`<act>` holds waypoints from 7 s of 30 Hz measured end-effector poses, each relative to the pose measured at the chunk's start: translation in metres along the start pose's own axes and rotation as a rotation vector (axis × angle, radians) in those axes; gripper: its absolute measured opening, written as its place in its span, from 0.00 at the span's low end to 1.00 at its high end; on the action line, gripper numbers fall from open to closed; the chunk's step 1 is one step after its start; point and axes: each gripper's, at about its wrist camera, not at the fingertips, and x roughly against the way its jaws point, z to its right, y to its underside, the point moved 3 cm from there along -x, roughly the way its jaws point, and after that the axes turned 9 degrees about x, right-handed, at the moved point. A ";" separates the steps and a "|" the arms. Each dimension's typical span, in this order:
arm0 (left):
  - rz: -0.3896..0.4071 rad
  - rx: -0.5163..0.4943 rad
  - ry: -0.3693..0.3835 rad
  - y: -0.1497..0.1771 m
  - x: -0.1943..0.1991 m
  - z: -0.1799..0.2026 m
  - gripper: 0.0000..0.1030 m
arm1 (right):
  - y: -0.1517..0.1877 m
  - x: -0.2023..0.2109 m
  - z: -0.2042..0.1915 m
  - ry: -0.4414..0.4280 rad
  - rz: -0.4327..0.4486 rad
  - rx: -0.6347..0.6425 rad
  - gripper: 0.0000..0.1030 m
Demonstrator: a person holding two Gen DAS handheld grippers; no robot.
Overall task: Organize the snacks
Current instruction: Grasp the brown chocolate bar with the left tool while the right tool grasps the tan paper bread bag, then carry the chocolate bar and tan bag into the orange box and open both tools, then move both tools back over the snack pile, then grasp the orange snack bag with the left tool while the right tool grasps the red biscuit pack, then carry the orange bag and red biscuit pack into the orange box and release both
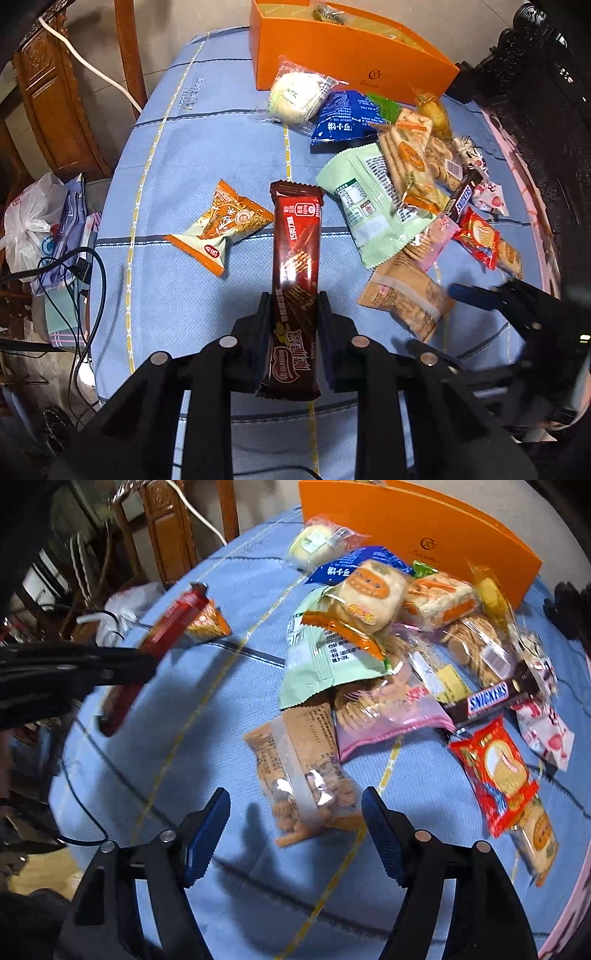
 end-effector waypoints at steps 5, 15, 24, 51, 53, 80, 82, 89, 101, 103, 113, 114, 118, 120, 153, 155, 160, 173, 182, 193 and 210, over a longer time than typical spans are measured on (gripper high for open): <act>-0.009 0.008 0.004 0.002 0.000 -0.004 0.22 | -0.006 -0.012 -0.002 0.073 -0.013 0.024 0.69; -0.033 0.002 0.006 0.003 -0.008 0.000 0.23 | -0.009 -0.019 0.009 0.161 -0.032 0.054 0.54; -0.035 0.017 0.013 0.001 -0.007 0.000 0.23 | -0.019 -0.002 -0.011 0.243 0.005 0.195 0.54; 0.037 -0.007 0.064 -0.028 0.024 0.029 0.23 | -0.023 0.088 0.044 0.171 0.137 0.035 0.29; 0.053 -0.014 0.081 -0.039 0.031 0.039 0.23 | -0.028 0.098 0.059 0.201 0.152 0.015 0.29; 0.171 0.039 0.112 -0.295 0.017 0.111 0.23 | -0.241 0.116 0.240 0.317 0.414 -0.174 0.29; 0.149 0.060 0.110 -0.306 0.004 0.110 0.23 | -0.251 0.102 0.247 0.300 0.399 -0.185 0.29; 0.222 0.146 0.061 -0.306 0.003 0.097 0.95 | -0.249 0.084 0.252 0.382 0.382 -0.214 0.60; 0.133 0.068 0.042 -0.222 0.022 0.067 0.95 | -0.133 0.120 0.195 0.143 0.436 -0.214 0.68; 0.119 0.055 0.017 -0.195 0.027 0.055 0.95 | -0.104 0.123 0.177 0.118 0.423 -0.196 0.68; 0.010 -0.003 -0.130 -0.079 0.008 0.009 0.95 | -0.012 0.104 0.114 0.031 0.285 -0.213 0.72; 0.008 -0.020 -0.133 -0.074 0.003 0.008 0.95 | -0.008 0.103 0.110 0.021 0.279 -0.217 0.72; 0.003 -0.092 -0.176 -0.059 -0.012 0.004 0.95 | 0.000 0.107 0.099 -0.006 0.278 -0.238 0.72; 0.007 -0.092 -0.169 -0.057 -0.020 -0.002 0.95 | 0.002 0.111 0.095 -0.009 0.284 -0.241 0.72; -0.038 -0.049 0.018 -0.036 -0.013 0.017 0.31 | 0.039 0.046 0.134 0.165 0.029 -0.224 0.72; -0.039 -0.056 0.025 -0.031 -0.010 0.025 0.31 | 0.032 0.036 0.135 0.178 0.007 -0.171 0.72; -0.035 -0.040 0.036 -0.029 -0.003 0.034 0.31 | 0.020 0.018 0.140 0.165 -0.034 -0.127 0.72; -0.055 -0.019 0.015 -0.029 -0.014 0.045 0.31 | 0.013 -0.012 0.132 0.172 -0.110 -0.009 0.43; -0.033 -0.035 0.027 -0.039 -0.003 0.053 0.31 | 0.018 0.044 0.132 0.073 0.042 -0.124 0.43; 0.130 -0.074 0.039 -0.118 0.042 0.083 0.31 | -0.060 0.117 0.149 0.094 0.317 -0.161 0.43; 0.173 0.005 0.022 -0.247 0.013 0.095 0.31 | -0.206 0.103 0.230 0.195 0.418 -0.204 0.43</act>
